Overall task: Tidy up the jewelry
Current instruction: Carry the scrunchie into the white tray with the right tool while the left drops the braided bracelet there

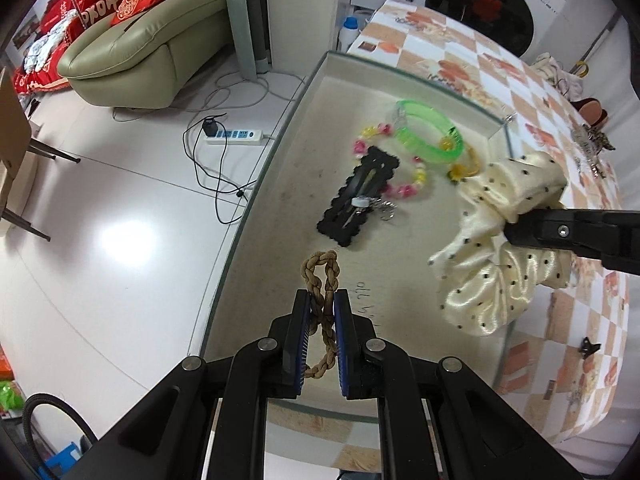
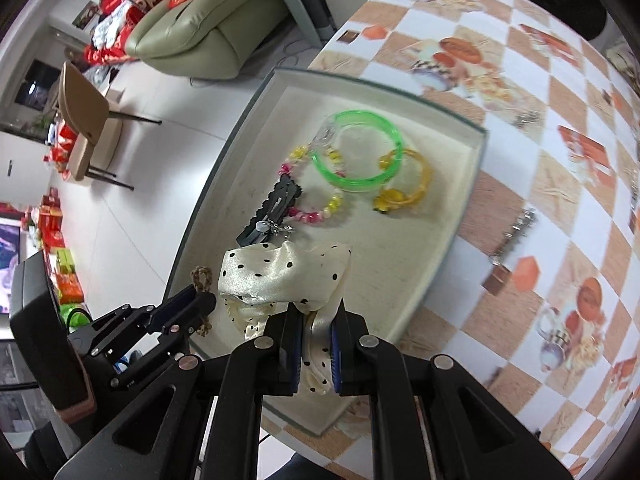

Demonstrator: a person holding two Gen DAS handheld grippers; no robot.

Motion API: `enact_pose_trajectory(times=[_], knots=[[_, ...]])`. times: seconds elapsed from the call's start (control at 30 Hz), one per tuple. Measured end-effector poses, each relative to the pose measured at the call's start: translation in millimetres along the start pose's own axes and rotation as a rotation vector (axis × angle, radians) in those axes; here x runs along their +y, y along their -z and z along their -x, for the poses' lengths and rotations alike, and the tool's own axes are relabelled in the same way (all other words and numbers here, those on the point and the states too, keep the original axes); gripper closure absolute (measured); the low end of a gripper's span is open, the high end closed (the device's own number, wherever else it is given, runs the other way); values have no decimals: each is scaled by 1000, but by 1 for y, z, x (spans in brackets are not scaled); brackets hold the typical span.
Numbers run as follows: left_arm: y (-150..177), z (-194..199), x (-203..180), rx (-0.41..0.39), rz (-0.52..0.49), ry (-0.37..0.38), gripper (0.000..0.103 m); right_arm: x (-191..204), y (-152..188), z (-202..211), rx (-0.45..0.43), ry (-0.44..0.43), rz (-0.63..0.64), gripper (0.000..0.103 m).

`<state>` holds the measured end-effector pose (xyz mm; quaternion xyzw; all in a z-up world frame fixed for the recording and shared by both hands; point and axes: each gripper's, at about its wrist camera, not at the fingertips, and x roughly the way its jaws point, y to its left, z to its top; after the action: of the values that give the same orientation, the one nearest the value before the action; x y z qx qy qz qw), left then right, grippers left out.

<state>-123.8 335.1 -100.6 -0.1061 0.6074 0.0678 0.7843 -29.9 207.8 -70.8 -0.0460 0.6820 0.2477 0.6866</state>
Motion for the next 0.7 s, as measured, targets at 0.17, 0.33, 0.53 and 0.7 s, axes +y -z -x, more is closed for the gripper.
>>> enact_pose_trajectory(times=[0.17, 0.33, 0.53, 0.7], knots=[[-3, -11, -1, 9, -9, -12, 86, -1, -8, -22, 36, 21, -16, 91], [-2, -22, -2, 30, -18, -34, 86, -4, -10, -44, 64, 44, -30, 91], [-1, -31, -6, 57, -32, -55, 86, -5, -9, -61, 86, 51, -28, 87], [0, -35, -11, 62, -56, -80, 86, -7, -9, -68, 94, 52, -36, 75]])
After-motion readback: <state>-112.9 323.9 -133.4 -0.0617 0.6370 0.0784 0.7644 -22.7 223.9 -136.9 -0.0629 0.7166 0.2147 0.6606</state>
